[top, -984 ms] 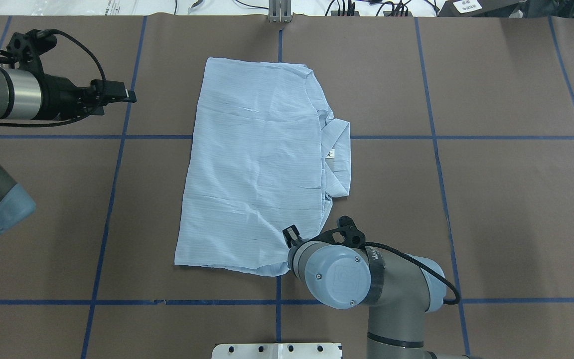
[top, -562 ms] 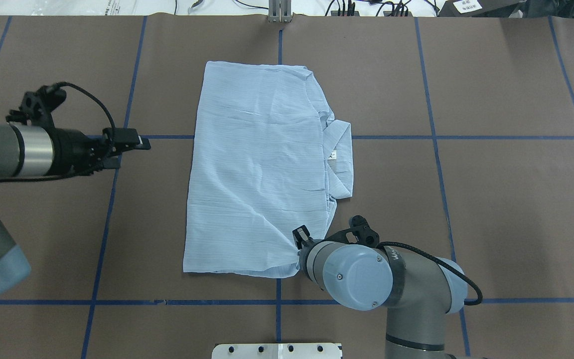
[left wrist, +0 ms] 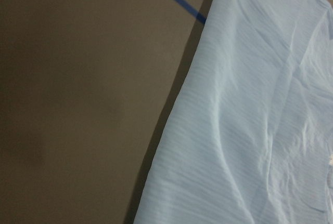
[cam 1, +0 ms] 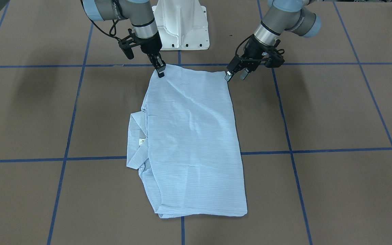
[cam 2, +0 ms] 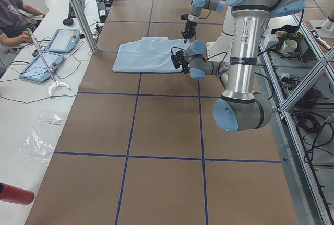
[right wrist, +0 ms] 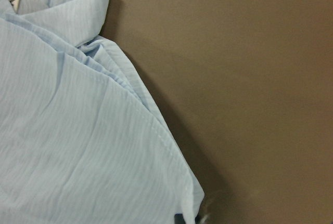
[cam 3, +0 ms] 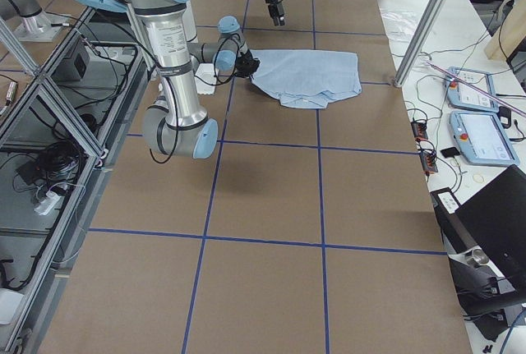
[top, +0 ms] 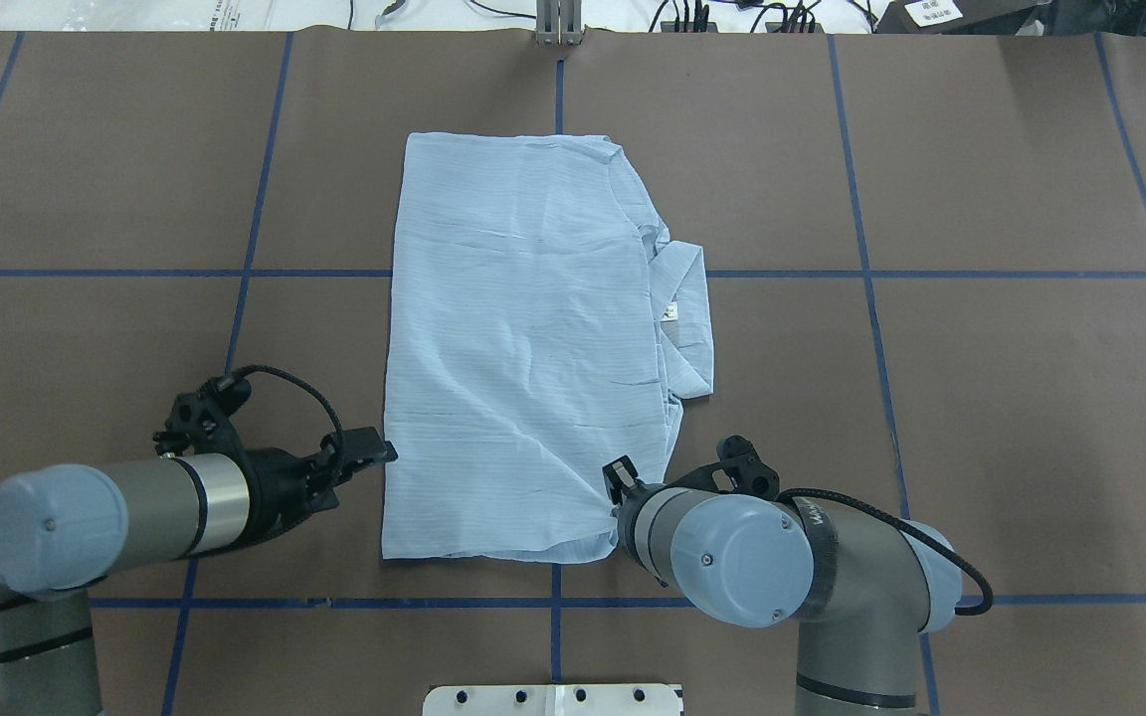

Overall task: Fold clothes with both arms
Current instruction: 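Lower the left gripper to the other near corner and grasp it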

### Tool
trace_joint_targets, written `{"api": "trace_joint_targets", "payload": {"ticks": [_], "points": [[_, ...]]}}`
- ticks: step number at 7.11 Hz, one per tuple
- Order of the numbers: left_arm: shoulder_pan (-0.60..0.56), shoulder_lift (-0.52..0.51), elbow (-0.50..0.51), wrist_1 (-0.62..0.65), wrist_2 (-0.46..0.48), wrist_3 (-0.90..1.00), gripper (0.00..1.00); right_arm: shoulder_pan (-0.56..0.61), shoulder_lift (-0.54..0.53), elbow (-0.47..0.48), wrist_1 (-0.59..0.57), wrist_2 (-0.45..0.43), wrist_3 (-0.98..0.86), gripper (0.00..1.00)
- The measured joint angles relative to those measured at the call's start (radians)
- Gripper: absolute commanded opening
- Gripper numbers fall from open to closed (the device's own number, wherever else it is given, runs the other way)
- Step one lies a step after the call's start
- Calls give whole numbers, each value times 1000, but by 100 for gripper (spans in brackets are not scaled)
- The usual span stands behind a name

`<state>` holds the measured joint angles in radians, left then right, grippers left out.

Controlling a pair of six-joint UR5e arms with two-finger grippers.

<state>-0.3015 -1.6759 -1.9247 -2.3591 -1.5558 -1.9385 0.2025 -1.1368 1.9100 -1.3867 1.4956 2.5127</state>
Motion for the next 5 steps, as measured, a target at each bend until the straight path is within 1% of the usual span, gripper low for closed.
{"api": "trace_joint_targets", "payload": {"ticks": [1,3,4,5], "points": [[48,-12,8,30,23,-29,85,0,0,1,0,0,0,0],[96,-22,25,54,34,-46,68,0,0,1,0,0,-1,0],[106,-23,27,59,35,-49,67,0,0,1,0,0,-1,0],[111,-26,31,60,35,-50,54,0,0,1,0,0,-2,0]]}}
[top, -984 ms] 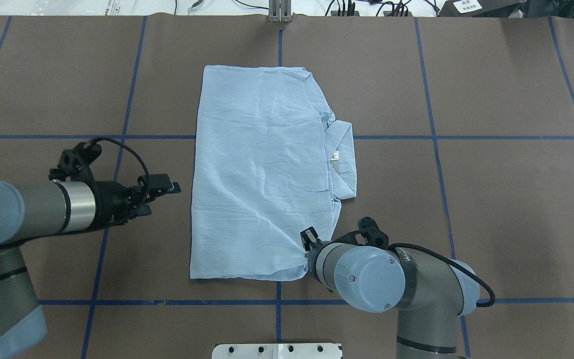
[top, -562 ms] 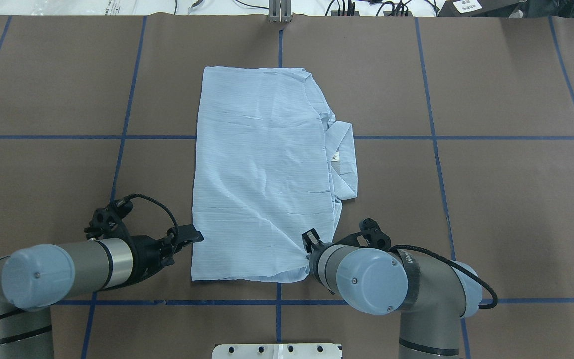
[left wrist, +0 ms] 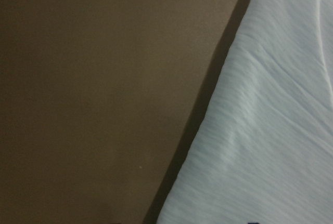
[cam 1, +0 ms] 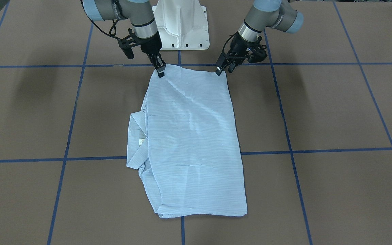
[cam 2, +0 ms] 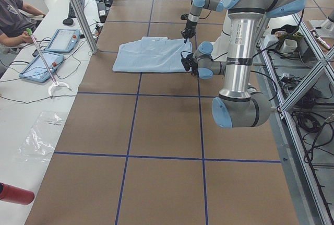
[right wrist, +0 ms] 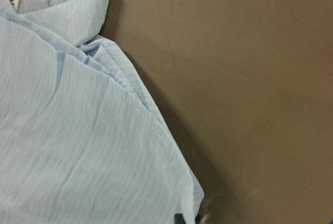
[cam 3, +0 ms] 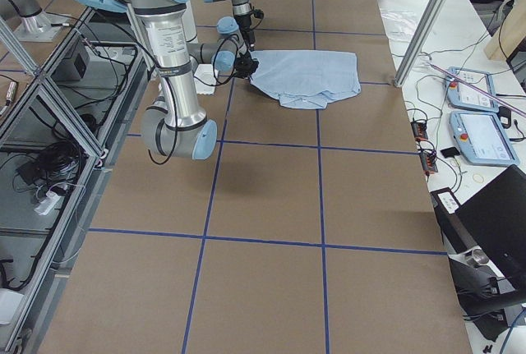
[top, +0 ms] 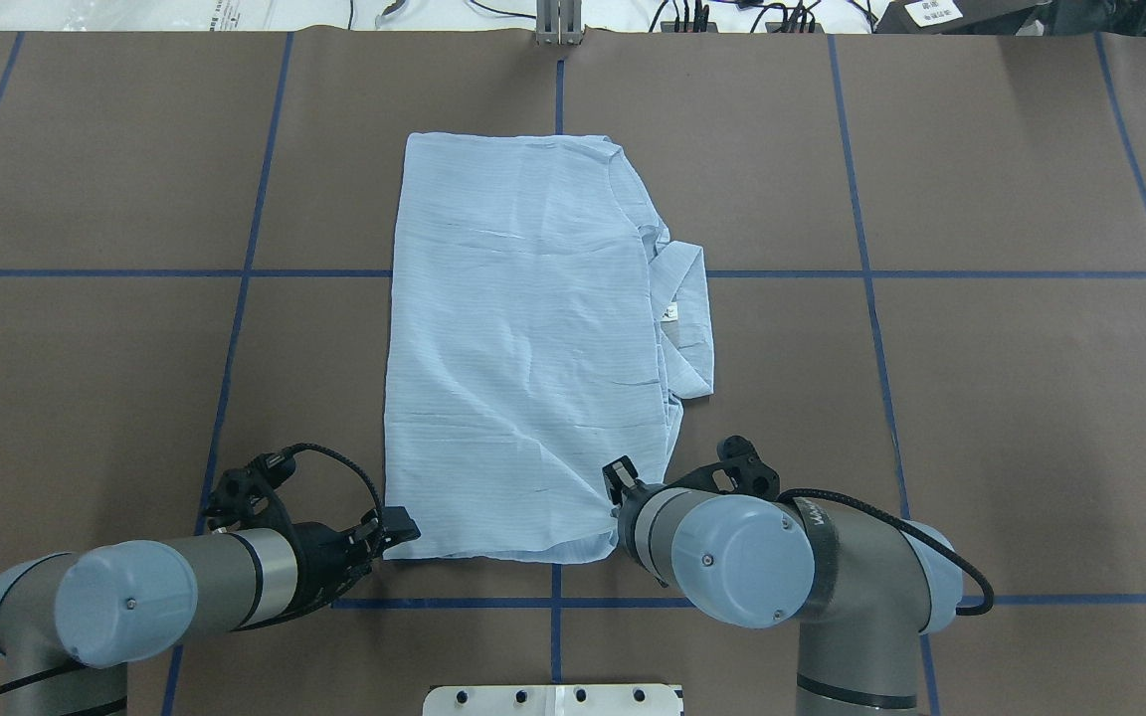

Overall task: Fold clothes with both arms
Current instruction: 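Lower the left gripper to the other near corner and grasp it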

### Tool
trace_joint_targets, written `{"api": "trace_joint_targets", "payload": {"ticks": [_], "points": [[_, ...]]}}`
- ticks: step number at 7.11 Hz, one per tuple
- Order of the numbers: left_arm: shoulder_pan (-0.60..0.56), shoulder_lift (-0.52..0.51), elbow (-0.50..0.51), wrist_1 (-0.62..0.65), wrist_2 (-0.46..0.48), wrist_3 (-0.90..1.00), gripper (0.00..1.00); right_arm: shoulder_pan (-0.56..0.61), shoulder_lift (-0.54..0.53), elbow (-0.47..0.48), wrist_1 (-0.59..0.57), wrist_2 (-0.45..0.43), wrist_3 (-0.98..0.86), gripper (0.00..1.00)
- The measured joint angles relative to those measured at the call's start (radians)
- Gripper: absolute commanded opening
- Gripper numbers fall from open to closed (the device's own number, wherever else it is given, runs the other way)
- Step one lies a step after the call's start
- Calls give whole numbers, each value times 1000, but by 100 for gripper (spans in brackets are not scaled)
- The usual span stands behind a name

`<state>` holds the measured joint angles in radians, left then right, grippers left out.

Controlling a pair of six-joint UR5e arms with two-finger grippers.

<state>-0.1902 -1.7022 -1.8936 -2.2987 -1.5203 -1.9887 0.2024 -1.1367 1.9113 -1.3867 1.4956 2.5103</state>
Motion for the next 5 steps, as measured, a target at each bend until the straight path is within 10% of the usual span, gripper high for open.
{"api": "trace_joint_targets", "payload": {"ticks": [2,5], "points": [[4,-7,10,1,0,-1,0,0,0,0,0,0,-2,0],[5,-10,3,1,0,-1,0,0,-1,1,0,0,-4,0]]}}
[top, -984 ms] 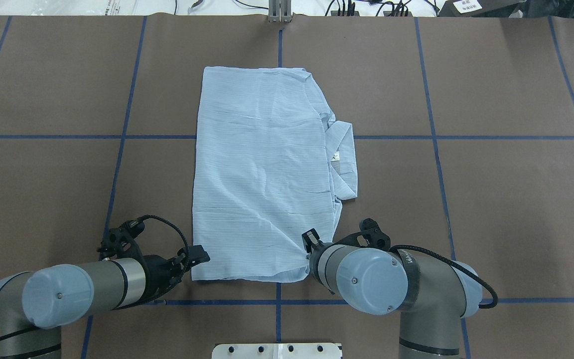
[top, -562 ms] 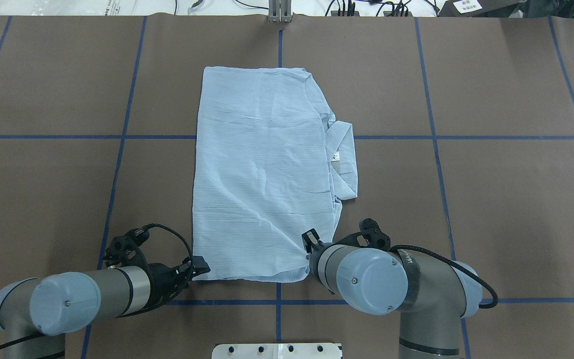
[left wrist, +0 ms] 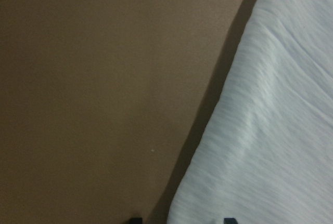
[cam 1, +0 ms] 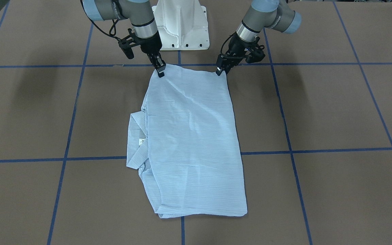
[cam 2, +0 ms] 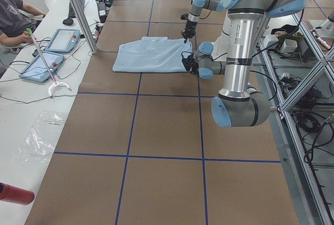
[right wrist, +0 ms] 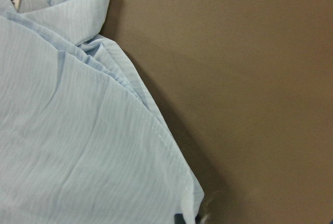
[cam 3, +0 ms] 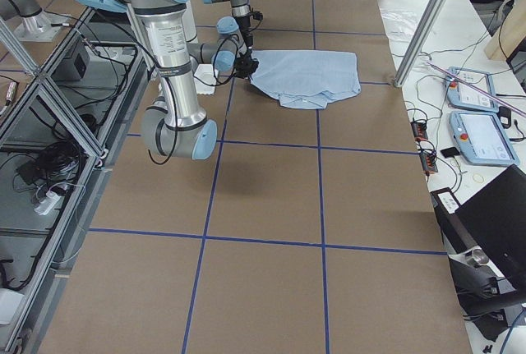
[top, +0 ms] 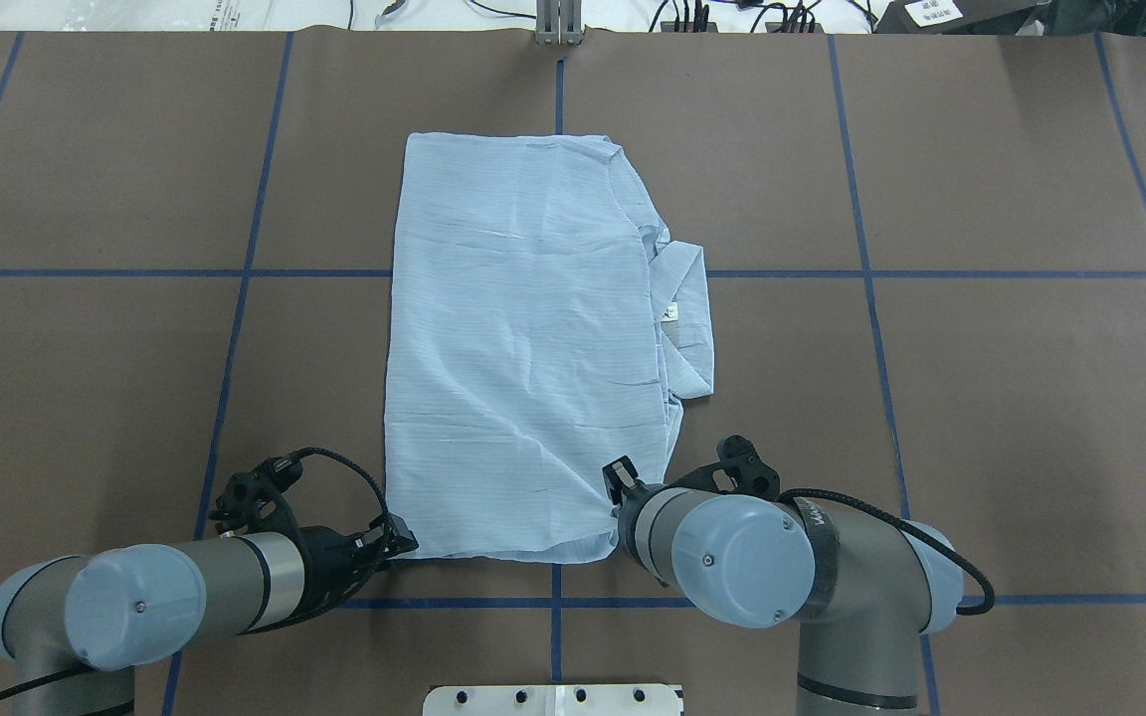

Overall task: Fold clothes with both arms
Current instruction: 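Lower the left gripper to the other near corner and grasp it, then lift both near corners and fold them over toward the far edge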

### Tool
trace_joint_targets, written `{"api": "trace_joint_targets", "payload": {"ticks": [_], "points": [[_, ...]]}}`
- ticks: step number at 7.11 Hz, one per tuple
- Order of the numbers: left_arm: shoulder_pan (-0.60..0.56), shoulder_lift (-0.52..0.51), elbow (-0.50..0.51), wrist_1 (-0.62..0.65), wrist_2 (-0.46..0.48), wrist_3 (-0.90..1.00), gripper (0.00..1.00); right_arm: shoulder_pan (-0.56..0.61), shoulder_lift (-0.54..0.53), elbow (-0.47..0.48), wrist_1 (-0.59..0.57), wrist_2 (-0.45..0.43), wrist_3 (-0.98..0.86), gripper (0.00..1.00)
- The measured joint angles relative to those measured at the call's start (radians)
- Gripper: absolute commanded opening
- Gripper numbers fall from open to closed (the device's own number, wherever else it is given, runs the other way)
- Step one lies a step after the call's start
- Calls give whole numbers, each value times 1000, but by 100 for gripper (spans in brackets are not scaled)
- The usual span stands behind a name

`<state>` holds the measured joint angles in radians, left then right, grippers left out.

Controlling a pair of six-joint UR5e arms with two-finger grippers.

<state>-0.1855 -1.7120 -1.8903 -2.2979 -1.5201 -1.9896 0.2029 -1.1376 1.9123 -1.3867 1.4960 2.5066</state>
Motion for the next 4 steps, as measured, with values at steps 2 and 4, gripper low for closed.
{"api": "trace_joint_targets", "payload": {"ticks": [2,4], "points": [[-3,0,-19,0,0,1,0,1,0,4,0,1,-9,0],[-10,12,-102,4,0,-1,0,4,-22,50,0,1,-12,0]]}}
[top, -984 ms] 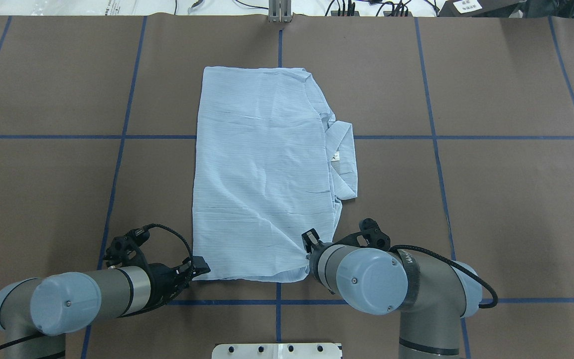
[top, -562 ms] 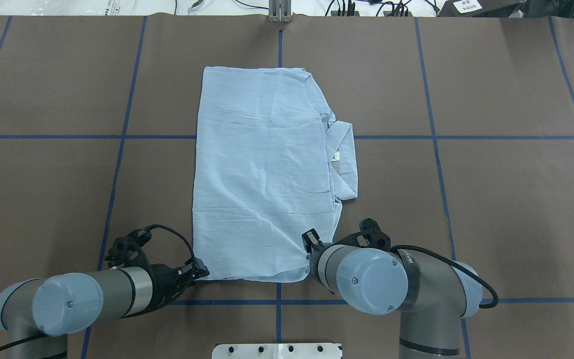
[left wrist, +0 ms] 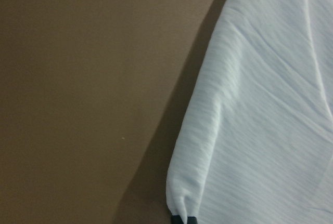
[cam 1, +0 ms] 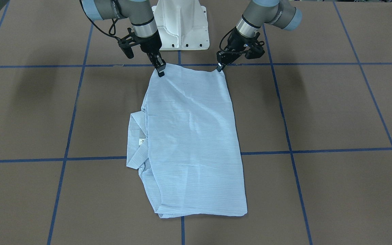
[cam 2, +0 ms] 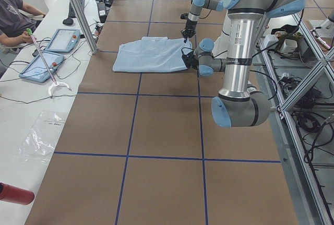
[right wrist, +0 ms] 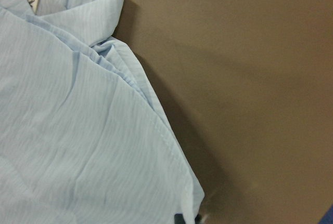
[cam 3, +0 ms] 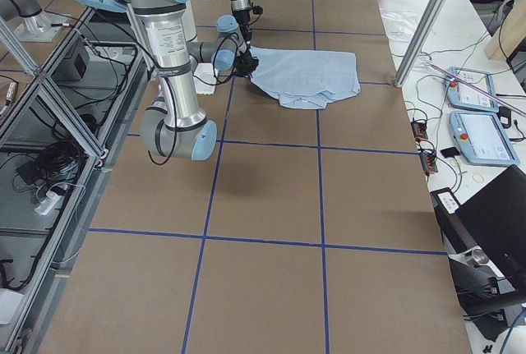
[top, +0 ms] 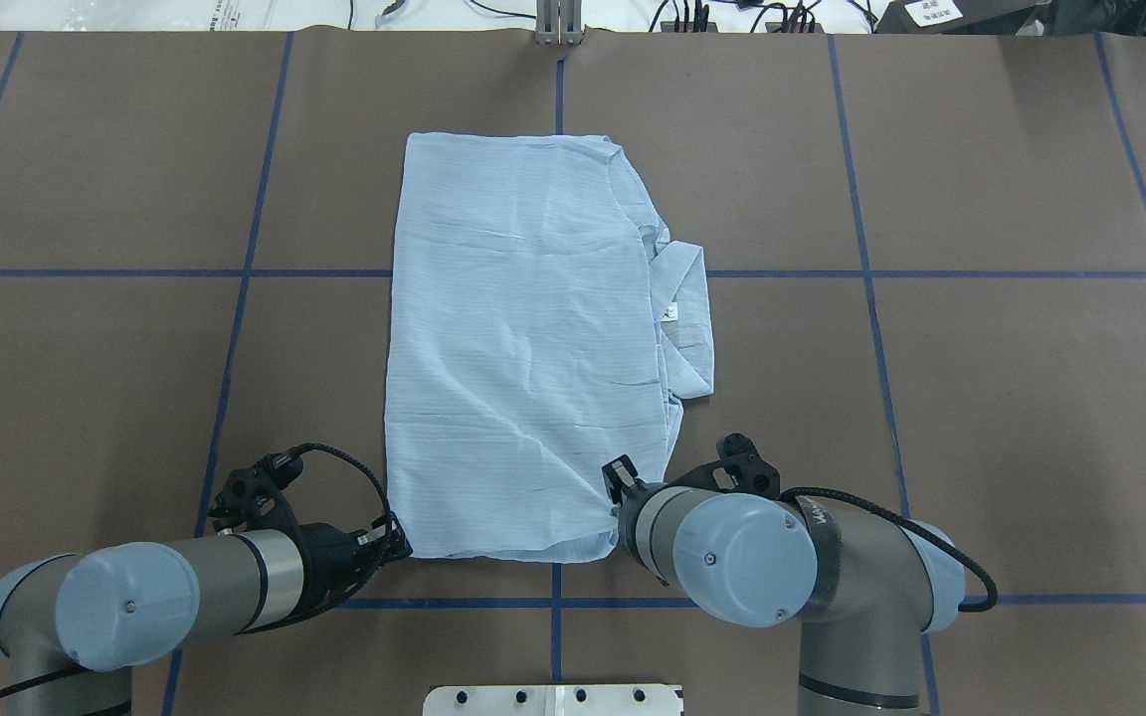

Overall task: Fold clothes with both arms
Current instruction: 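Lift both near corners and fold them over toward the far edge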

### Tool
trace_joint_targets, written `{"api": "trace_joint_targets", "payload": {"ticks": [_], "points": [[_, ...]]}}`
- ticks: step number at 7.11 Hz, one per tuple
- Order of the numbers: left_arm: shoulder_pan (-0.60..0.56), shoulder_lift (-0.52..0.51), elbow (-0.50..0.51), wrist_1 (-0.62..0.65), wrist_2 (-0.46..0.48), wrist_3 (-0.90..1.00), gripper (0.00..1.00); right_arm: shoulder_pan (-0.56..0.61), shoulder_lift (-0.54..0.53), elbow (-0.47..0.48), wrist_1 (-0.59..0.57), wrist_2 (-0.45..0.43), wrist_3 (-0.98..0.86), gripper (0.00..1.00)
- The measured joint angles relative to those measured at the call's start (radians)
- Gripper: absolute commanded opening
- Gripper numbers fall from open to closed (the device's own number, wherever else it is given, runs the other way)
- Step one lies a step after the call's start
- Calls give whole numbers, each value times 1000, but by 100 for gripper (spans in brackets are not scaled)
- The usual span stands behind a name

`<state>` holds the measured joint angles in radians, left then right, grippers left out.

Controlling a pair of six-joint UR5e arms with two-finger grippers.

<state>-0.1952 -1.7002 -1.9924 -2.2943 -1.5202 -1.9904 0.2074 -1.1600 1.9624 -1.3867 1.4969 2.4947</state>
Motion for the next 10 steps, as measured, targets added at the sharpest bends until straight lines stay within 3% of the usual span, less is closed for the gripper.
{"api": "trace_joint_targets", "payload": {"ticks": [2,4,5,6,7,10], "points": [[-3,3,-136,71,0,-48,0,-14,-59,104,-8,-6,2,0],[-3,-4,-332,223,-7,-101,0,-18,-124,264,-77,-9,3,0],[-23,-17,-379,265,-21,-98,0,19,-115,300,-113,4,-9,0],[-90,-57,-359,284,-53,-59,0,87,-63,271,-135,35,-57,0],[-180,-126,-274,296,-99,0,0,165,14,179,-140,65,-121,0],[-401,-305,64,289,-159,206,0,382,280,-286,-64,204,-269,0]]}}
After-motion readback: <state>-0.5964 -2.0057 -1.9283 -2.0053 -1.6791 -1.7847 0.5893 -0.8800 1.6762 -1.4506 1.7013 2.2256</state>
